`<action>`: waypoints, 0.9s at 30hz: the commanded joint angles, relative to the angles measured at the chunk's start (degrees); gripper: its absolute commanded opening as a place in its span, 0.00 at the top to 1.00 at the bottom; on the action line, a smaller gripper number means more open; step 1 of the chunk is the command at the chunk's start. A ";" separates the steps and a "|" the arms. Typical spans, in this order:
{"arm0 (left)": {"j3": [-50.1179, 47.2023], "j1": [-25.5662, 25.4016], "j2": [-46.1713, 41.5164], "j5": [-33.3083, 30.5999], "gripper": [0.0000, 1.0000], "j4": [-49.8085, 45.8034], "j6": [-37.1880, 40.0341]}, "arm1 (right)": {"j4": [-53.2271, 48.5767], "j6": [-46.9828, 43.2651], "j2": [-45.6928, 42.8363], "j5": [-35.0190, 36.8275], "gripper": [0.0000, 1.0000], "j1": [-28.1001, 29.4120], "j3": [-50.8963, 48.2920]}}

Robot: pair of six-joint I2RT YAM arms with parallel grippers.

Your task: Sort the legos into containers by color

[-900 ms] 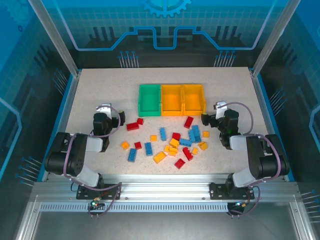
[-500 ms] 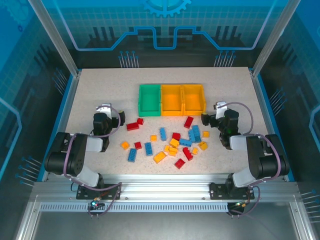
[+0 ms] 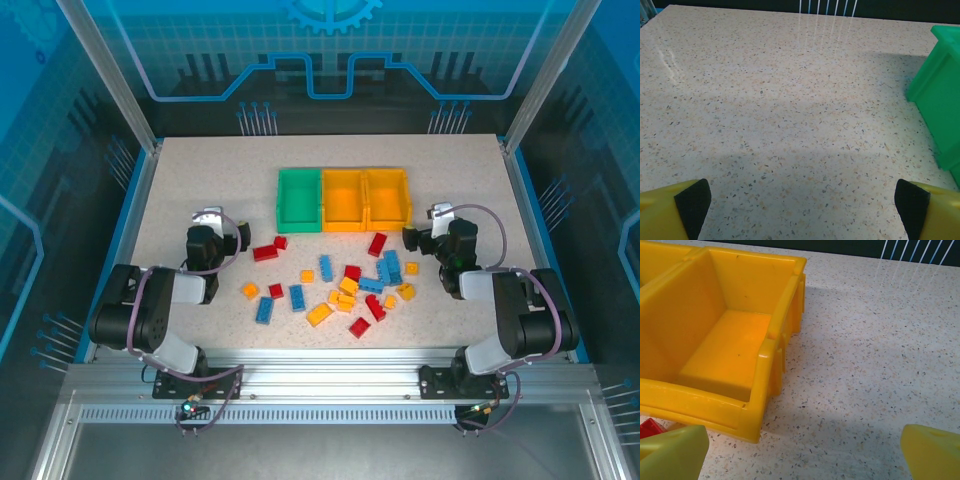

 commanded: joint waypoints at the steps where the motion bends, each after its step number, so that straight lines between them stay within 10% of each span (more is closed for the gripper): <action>1: 0.76 0.55 0.14 1.12 0.01 1.71 0.77 | 0.12 -0.12 0.10 -0.40 0.00 -0.66 0.95; 5: 3.35 0.34 -6.01 0.07 0.01 -7.58 0.67 | -23.96 1.72 -4.81 2.37 0.00 0.34 11.87; 11: 15.40 0.18 -19.35 -3.79 0.01 -47.69 -10.63 | -59.18 13.34 -5.30 1.68 0.11 2.49 29.48; 27: 16.47 -6.57 -27.23 -3.02 0.01 -68.17 -20.78 | -83.56 37.01 8.05 7.64 0.18 21.54 45.34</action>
